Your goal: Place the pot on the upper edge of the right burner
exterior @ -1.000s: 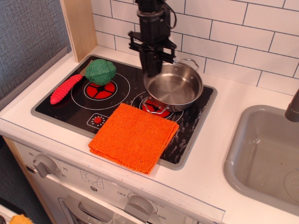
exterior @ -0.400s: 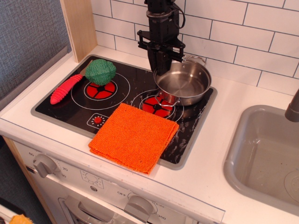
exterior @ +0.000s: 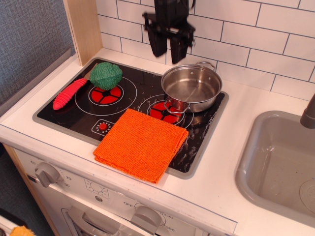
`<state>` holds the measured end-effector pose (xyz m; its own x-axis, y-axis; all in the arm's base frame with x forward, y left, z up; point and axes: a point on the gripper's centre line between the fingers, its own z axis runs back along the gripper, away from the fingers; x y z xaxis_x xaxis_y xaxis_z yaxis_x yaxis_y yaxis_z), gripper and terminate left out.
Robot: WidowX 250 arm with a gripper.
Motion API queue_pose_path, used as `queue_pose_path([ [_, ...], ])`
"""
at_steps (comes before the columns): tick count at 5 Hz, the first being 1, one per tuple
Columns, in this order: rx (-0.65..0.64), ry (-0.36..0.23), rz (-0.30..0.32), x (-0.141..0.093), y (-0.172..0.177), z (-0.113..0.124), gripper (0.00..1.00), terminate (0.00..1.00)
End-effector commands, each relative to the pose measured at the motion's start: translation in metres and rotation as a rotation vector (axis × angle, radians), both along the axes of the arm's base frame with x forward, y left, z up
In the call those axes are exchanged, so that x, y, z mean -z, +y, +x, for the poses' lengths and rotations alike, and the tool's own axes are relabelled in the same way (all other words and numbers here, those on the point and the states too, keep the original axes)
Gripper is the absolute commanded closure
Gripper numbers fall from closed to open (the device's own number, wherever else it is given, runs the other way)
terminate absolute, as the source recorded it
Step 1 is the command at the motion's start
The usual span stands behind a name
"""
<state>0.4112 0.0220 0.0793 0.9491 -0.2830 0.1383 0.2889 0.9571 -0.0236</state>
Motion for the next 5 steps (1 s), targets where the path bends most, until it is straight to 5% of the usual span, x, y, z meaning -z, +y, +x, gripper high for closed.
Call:
queue_pose_path([
  [1,-0.050,-0.070,0.034,-0.059,0.004,-0.048,0.00,0.00],
  [4,-0.138,-0.014,0.024,-0.033,0.008,-0.084,0.00,0.00],
  [5,-0.124,0.043,0.097,-0.024,0.015,-0.095,0.00,0.00],
])
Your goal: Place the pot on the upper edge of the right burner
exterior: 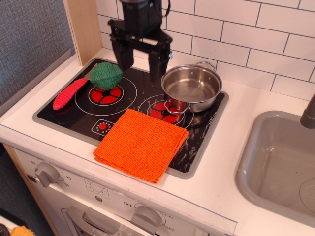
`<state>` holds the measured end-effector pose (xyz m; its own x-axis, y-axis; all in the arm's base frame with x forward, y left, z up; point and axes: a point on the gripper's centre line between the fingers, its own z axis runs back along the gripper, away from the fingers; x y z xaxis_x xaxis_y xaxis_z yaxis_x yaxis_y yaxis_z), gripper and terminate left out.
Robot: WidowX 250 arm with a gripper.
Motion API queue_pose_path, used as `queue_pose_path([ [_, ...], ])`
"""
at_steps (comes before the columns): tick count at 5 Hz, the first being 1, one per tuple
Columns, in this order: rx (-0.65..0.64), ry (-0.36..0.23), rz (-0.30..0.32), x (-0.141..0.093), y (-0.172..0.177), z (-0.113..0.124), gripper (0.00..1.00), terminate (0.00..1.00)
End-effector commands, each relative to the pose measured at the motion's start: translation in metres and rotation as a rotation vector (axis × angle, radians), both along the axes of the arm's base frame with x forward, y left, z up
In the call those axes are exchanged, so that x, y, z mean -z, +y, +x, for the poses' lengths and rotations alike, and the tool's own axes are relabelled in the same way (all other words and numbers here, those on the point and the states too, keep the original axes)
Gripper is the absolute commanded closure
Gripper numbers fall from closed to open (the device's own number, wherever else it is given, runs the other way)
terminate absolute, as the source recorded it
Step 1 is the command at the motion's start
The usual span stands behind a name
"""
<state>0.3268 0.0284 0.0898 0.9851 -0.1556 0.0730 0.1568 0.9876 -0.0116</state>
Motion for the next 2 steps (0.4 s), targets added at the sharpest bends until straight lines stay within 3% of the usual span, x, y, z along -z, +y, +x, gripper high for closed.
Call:
queue_pose_path([
  [1,0.013,-0.014,0.071,-0.0138,0.0082,-0.0106,0.00,0.00],
  [2,0.013,-0.014,0.071,-0.0138,0.0082,-0.0106,0.00,1.00],
])
